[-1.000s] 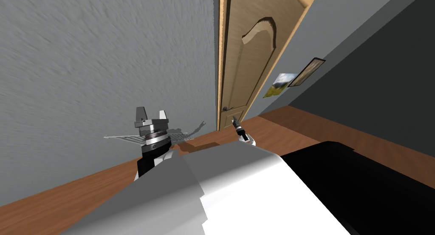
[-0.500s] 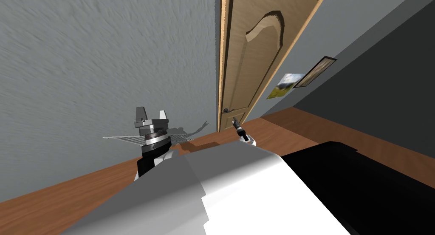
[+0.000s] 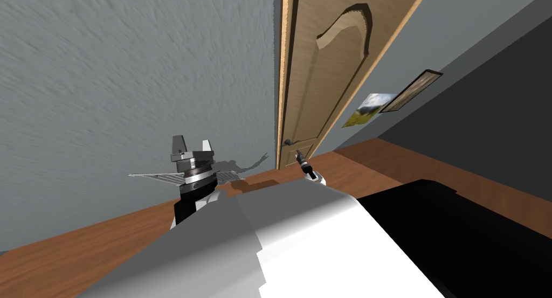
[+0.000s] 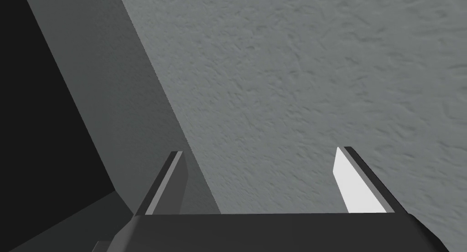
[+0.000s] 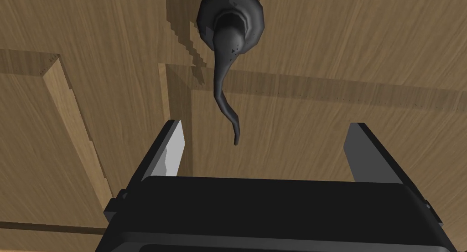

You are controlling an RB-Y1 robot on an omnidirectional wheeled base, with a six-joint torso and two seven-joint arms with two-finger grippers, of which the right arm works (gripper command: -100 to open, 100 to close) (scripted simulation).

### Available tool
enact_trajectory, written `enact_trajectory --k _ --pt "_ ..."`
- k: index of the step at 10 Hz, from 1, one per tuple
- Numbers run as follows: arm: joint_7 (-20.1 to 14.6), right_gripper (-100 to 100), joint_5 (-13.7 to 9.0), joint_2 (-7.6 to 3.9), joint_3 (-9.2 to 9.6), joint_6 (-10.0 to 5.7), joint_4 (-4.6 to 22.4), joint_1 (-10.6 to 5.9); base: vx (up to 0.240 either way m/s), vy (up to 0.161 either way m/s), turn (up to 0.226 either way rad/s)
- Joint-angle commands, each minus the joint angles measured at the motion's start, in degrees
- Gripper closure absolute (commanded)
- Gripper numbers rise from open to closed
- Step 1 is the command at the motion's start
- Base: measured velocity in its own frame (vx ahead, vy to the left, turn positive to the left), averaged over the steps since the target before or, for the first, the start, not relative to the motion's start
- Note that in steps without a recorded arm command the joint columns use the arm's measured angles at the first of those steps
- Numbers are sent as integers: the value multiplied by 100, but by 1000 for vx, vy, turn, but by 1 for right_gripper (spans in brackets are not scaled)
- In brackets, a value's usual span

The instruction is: Pull the door open

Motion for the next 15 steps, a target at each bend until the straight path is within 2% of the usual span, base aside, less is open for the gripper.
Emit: enact_trajectory --k 1,5,6,8,11,14,15 --pt "-61 -100 12 -38 3 -54 195 -76 102 -55 54" --pt "-183 -100 39 -118 13 -149 543 -182 101 -61 46" --pt "-169 -100 36 -111 13 -110 476 -170 33 -21 10" --pt "-217 -100 -92 -244 -178 -256 758 -183 143 27 248" --pt "-236 -100 -149 -304 -264 -317 880 -187 105 31 74" --pt "-286 -100 -299 -457 -488 -477 1196 -197 154 18 188" --pt "-296 -100 -271 -450 -442 -424 1112 -194 69 -4 42"
